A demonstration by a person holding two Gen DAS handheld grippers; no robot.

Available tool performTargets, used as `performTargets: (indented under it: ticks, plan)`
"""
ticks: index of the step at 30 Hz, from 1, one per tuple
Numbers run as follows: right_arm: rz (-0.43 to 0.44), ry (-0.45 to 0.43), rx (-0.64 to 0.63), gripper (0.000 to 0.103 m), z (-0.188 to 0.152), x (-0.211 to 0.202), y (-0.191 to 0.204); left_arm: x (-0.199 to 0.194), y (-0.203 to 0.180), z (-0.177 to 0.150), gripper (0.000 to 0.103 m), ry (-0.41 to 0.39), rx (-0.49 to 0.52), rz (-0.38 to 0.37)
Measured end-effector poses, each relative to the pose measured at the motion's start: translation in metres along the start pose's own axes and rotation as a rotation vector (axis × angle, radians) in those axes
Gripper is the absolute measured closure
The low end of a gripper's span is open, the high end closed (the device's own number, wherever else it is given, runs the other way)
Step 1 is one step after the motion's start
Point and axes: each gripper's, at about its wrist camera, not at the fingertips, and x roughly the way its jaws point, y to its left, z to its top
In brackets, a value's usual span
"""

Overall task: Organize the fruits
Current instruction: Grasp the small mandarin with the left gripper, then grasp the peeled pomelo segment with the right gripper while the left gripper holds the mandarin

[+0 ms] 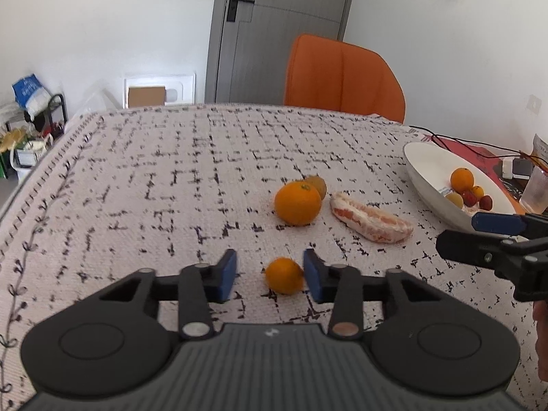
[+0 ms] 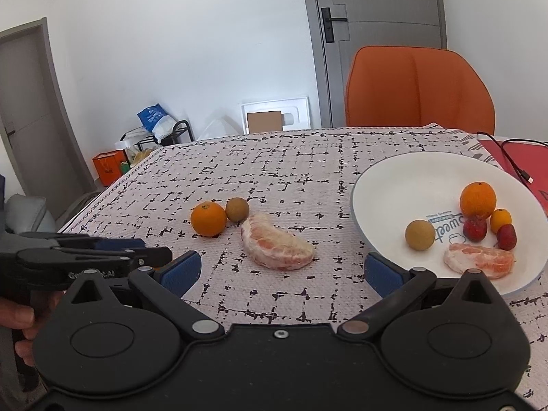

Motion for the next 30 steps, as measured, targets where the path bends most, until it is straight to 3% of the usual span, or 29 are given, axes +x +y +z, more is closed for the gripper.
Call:
performTargets:
  ticks: [2, 9, 22, 30]
  plan:
    - [0.004, -0.002, -0.006, 0.0, 0.0, 0.001, 0.001, 0.002, 0.002, -0.001, 0.081, 0.009, -0.01, 0.004]
    - [0.012, 0.004, -0.018, 0.002, 0.004, 0.008, 0.003, -0.004, 0.009, 0.0, 0.081, -0.006, -0.025, 0.006]
    - [0.048, 0.045, -0.092, 0.017, 0.013, 0.034, 0.018, -0.024, 0.034, 0.0, 0.081, -0.035, -0.071, 0.043]
    - [0.06, 0.076, -0.131, 0.02, 0.019, 0.054, 0.022, -0.034, 0.049, -0.004, 0.081, -0.045, -0.1, 0.07]
